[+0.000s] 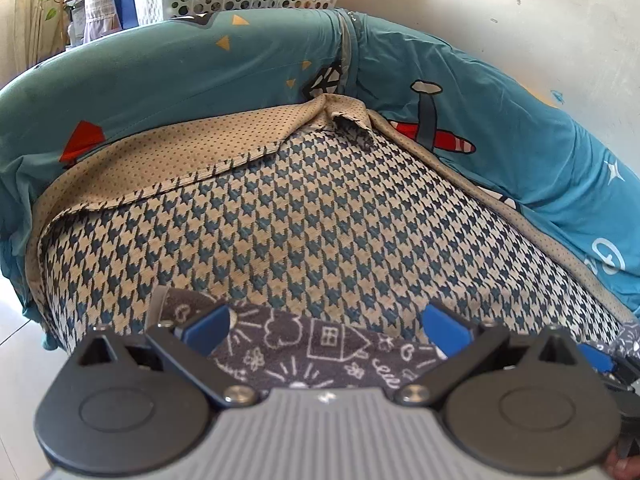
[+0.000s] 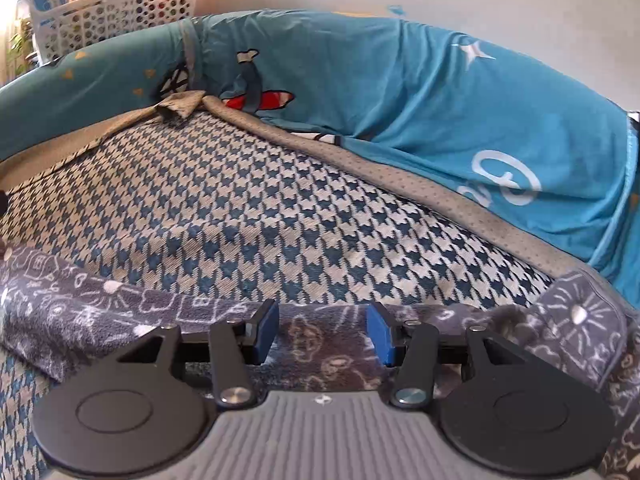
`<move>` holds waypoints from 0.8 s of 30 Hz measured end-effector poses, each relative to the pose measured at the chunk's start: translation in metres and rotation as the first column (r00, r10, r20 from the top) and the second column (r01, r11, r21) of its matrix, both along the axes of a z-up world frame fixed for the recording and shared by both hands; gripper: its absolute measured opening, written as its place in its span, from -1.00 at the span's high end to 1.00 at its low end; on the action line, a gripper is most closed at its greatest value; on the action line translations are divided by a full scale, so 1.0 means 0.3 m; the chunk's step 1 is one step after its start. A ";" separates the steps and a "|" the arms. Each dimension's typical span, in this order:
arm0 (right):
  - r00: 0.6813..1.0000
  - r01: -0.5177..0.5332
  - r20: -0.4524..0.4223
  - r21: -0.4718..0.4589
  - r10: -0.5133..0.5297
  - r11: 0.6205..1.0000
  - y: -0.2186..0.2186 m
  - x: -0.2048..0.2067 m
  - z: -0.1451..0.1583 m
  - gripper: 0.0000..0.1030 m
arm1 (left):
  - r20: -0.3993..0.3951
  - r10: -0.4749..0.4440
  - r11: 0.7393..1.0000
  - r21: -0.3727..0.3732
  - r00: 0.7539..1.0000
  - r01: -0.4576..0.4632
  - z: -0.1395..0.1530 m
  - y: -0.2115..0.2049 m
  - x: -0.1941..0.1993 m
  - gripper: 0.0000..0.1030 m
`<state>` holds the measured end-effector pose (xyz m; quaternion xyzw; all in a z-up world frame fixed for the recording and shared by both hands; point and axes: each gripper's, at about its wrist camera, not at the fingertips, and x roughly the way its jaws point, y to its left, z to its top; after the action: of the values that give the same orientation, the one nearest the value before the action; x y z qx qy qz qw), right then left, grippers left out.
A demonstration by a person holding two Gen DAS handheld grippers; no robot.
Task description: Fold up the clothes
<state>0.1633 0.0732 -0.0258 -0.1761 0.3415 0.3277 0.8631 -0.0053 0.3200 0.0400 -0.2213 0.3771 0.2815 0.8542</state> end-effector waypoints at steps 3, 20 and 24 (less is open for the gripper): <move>0.998 -0.060 -0.008 -0.050 0.060 0.997 0.030 0.019 -0.007 0.06 | -0.013 0.002 1.000 -0.005 1.000 -0.002 -0.010 0.010 0.000 -1.00; 0.986 -0.161 -0.063 -0.096 0.155 0.982 0.035 0.041 -0.069 0.57 | -0.025 -0.019 1.000 -0.024 1.000 0.018 -0.017 -0.018 0.033 -1.00; 0.989 -0.147 -0.045 -0.080 0.144 0.986 0.026 0.038 -0.072 0.84 | -0.028 -0.022 0.999 -0.025 0.999 0.021 -0.019 -0.023 0.034 -1.00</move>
<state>0.1747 0.0810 -0.0474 -0.2298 0.3577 0.3788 0.8220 0.0049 0.3130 0.0343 -0.2236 0.3949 0.2707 0.8490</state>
